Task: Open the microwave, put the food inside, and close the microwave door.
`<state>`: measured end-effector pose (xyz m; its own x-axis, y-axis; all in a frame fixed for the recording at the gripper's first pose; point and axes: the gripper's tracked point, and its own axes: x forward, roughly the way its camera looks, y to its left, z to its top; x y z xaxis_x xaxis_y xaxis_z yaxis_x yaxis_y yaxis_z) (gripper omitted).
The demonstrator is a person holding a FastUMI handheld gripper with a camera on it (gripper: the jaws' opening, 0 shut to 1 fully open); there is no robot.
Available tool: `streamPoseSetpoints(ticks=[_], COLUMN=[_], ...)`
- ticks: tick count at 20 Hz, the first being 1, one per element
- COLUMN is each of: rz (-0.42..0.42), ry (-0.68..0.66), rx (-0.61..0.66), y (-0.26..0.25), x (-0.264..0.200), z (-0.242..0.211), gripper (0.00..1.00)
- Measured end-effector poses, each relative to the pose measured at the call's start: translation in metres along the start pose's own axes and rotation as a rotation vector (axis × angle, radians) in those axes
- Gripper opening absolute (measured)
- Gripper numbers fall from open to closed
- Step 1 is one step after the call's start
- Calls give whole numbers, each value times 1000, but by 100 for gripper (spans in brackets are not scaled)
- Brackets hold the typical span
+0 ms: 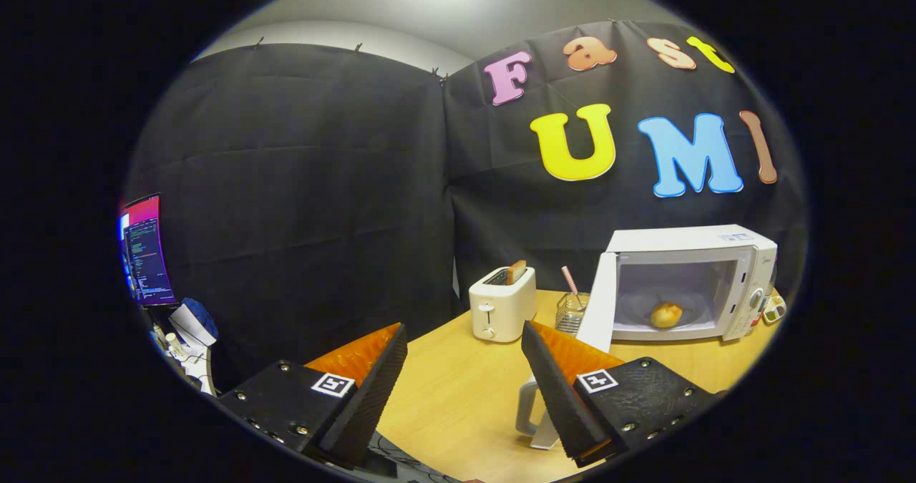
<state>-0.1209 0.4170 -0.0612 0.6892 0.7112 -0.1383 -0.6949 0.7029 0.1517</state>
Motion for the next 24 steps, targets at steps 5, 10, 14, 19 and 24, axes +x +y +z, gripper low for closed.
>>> streamPoseSetpoints(ticks=[5, 10, 14, 19, 24], rz=[39, 42, -41, -62, -72], ry=[109, 187, 218, 255, 276], rx=[25, 52, 27, 27, 45], y=[6, -3, -27, -36, -49], x=[11, 19, 24, 18, 16], z=[-40, -71, -87, -93, -102], gripper=[97, 89, 38, 1, 1])
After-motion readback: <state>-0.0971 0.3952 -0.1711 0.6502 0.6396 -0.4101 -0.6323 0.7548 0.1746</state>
